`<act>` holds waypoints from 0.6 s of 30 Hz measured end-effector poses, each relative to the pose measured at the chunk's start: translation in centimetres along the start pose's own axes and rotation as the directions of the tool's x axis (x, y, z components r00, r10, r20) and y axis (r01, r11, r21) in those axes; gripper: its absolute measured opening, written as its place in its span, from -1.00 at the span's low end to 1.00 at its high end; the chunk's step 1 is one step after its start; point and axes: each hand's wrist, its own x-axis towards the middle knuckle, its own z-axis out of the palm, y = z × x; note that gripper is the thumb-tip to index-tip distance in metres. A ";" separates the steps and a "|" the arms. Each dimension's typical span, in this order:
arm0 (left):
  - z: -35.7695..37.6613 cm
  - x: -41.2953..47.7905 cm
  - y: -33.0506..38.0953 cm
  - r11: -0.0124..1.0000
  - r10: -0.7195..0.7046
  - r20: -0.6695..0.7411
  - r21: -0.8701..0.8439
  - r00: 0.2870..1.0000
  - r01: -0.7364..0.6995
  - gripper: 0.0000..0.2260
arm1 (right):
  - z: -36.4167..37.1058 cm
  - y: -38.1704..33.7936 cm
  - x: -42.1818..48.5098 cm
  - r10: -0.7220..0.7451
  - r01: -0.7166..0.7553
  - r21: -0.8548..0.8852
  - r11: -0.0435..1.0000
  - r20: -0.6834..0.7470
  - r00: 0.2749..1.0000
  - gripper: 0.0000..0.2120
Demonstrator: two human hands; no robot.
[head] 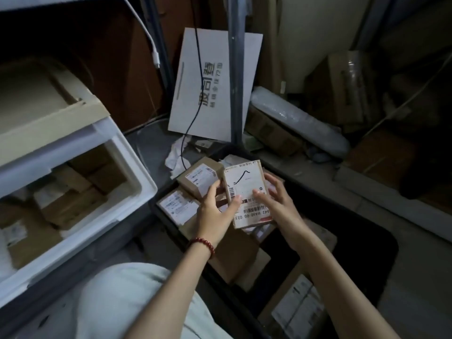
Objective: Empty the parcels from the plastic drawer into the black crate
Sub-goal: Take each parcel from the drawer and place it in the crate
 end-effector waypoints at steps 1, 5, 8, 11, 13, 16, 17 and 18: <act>0.3 0.5 0.1 1.000 0.014 0.016 0.010 1.000 -0.014 -0.45 | -0.3 0.5 0.1 0.018 -0.018 0.019 1.000 0.006 1.000 -0.51; 1.3 3.0 0.4 0.999 0.004 0.028 -0.042 1.000 -0.003 -0.50 | -0.1 1.9 1.6 0.042 -0.043 0.079 0.996 0.005 0.999 -0.39; 2.0 4.8 0.4 0.998 0.055 -0.023 -0.037 0.998 -0.056 -0.59 | 0.6 2.1 3.7 0.046 -0.035 0.088 0.996 -0.123 0.991 -0.40; 2.5 7.2 0.0 0.993 0.108 0.026 0.041 0.994 -0.109 -0.48 | 0.2 1.4 6.9 0.008 -0.012 -0.013 1.000 -0.229 0.974 -0.55; 2.8 9.4 0.0 0.981 0.138 0.065 0.131 0.988 -0.146 -0.39 | -0.3 0.7 9.1 -0.024 0.006 -0.079 0.997 -0.221 0.975 -0.66; 3.0 12.9 0.1 0.965 0.146 0.100 0.206 0.984 -0.164 -0.30 | -0.5 0.1 12.3 -0.059 0.024 -0.178 0.984 -0.198 0.978 -0.68; 3.0 13.9 0.0 0.964 0.134 0.117 0.216 0.984 -0.157 -0.27 | -0.5 -0.1 13.3 -0.073 0.029 -0.217 0.976 -0.200 0.977 -0.67; 3.0 14.8 -0.2 0.962 0.118 0.126 0.230 0.985 -0.145 -0.26 | -0.5 -0.1 14.2 -0.086 0.032 -0.252 0.967 -0.205 0.975 -0.66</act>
